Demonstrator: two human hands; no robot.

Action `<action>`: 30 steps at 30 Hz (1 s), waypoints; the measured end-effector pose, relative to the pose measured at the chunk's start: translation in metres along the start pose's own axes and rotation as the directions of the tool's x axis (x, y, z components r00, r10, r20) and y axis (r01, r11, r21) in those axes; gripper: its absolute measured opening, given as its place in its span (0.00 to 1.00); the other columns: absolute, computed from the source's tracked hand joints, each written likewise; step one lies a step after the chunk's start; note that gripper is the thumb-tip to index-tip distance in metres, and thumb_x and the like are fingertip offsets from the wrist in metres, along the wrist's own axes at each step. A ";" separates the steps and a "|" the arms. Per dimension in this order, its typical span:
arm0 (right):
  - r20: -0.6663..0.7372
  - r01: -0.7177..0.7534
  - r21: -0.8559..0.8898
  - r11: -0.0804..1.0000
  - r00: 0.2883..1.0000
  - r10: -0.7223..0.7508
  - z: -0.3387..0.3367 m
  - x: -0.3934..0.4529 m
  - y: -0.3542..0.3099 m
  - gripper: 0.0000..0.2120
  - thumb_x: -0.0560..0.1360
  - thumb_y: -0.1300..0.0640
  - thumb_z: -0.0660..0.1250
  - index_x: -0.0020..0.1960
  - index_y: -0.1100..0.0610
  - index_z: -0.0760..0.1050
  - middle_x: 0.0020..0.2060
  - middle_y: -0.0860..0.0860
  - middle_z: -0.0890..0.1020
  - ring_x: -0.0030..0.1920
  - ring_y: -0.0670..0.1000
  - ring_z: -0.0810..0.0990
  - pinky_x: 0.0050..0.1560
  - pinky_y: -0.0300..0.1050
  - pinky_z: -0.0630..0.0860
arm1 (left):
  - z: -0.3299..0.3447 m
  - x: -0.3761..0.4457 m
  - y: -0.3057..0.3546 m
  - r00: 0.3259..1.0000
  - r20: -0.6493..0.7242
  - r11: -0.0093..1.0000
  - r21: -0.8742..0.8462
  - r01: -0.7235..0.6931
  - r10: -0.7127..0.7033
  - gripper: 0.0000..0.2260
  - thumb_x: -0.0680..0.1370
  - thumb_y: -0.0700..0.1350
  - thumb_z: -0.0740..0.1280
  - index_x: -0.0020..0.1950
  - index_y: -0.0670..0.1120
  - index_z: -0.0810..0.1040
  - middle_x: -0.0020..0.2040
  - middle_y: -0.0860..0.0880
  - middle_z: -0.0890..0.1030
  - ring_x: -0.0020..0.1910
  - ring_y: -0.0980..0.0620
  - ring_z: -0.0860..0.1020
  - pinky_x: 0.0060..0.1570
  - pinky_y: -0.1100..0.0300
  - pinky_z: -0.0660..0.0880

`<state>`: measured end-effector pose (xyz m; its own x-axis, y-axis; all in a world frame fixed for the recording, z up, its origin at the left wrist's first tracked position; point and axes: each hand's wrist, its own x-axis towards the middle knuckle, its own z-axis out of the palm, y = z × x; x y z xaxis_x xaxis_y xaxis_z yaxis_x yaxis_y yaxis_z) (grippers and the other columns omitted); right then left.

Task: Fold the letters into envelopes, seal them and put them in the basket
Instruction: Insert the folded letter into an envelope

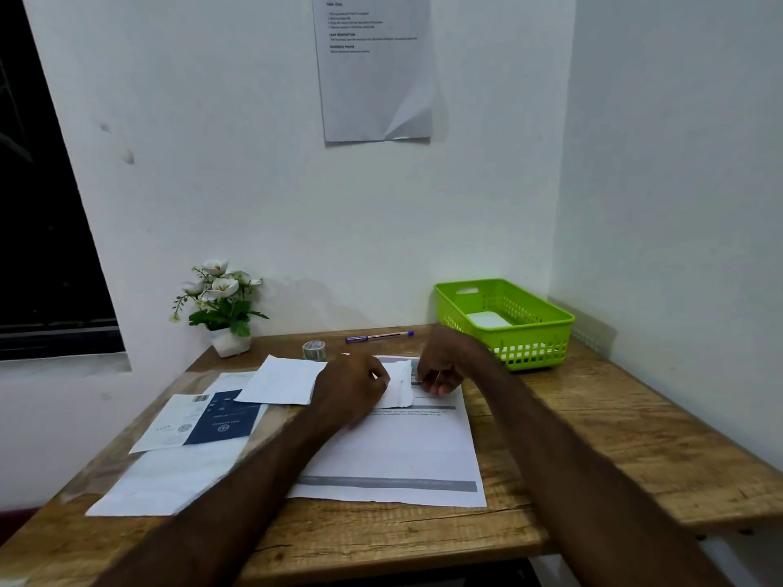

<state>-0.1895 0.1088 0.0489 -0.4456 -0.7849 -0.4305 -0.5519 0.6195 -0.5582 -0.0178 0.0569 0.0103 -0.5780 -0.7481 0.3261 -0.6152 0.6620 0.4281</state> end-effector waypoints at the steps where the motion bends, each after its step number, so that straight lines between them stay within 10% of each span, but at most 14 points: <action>1: 0.011 -0.008 -0.019 1.000 1.000 0.008 0.002 0.002 0.000 0.15 0.84 0.62 0.61 0.39 0.64 0.72 0.19 0.53 0.78 0.16 0.46 0.76 0.18 0.36 0.73 | 0.000 -0.001 0.000 1.000 0.008 1.000 0.013 -0.004 0.004 0.06 0.76 0.50 0.68 0.44 0.55 0.86 0.40 0.55 0.84 0.42 0.53 0.82 0.38 0.61 0.74; 8: -0.036 0.161 -0.004 0.987 0.986 -0.161 0.010 0.000 -0.001 0.02 0.81 0.63 0.65 0.53 0.61 0.76 0.34 0.55 0.76 0.24 0.48 0.76 0.22 0.35 0.74 | -0.003 -0.002 -0.001 0.997 0.072 0.999 0.021 -0.040 0.038 0.04 0.74 0.54 0.72 0.43 0.58 0.86 0.38 0.55 0.85 0.37 0.57 0.80 0.32 0.63 0.68; 19: -0.117 0.113 0.003 0.994 0.987 -0.111 0.020 0.016 0.002 0.15 0.79 0.61 0.70 0.36 0.61 0.71 0.18 0.50 0.75 0.13 0.44 0.70 0.16 0.32 0.67 | 0.004 0.005 -0.004 0.999 0.041 0.999 -0.022 -0.026 0.027 0.17 0.74 0.60 0.72 0.30 0.52 0.80 0.32 0.54 0.82 0.33 0.56 0.77 0.36 0.60 0.71; 24: -0.093 0.082 -0.016 0.997 0.992 -0.083 0.018 0.017 0.001 0.16 0.80 0.58 0.70 0.36 0.61 0.70 0.14 0.49 0.72 0.12 0.45 0.70 0.16 0.31 0.66 | -0.002 0.025 -0.001 0.978 -0.128 0.966 0.221 -0.132 0.163 0.07 0.78 0.54 0.69 0.46 0.53 0.83 0.49 0.54 0.83 0.53 0.50 0.78 0.46 0.57 0.73; 30: -0.053 0.055 -0.040 0.998 0.997 -0.057 0.018 0.020 -0.002 0.16 0.82 0.56 0.67 0.37 0.60 0.69 0.21 0.52 0.76 0.13 0.45 0.71 0.16 0.33 0.69 | 0.011 0.061 0.000 0.976 0.200 0.917 0.369 -0.155 0.085 0.18 0.80 0.61 0.62 0.61 0.51 0.81 0.63 0.46 0.79 0.66 0.42 0.72 0.63 0.47 0.72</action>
<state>-0.1848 0.0921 0.0286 -0.4503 -0.8173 -0.3597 -0.6034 0.5754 -0.5521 -0.0589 0.0115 0.0209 -0.7236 -0.6647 0.1859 -0.6718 0.7401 0.0311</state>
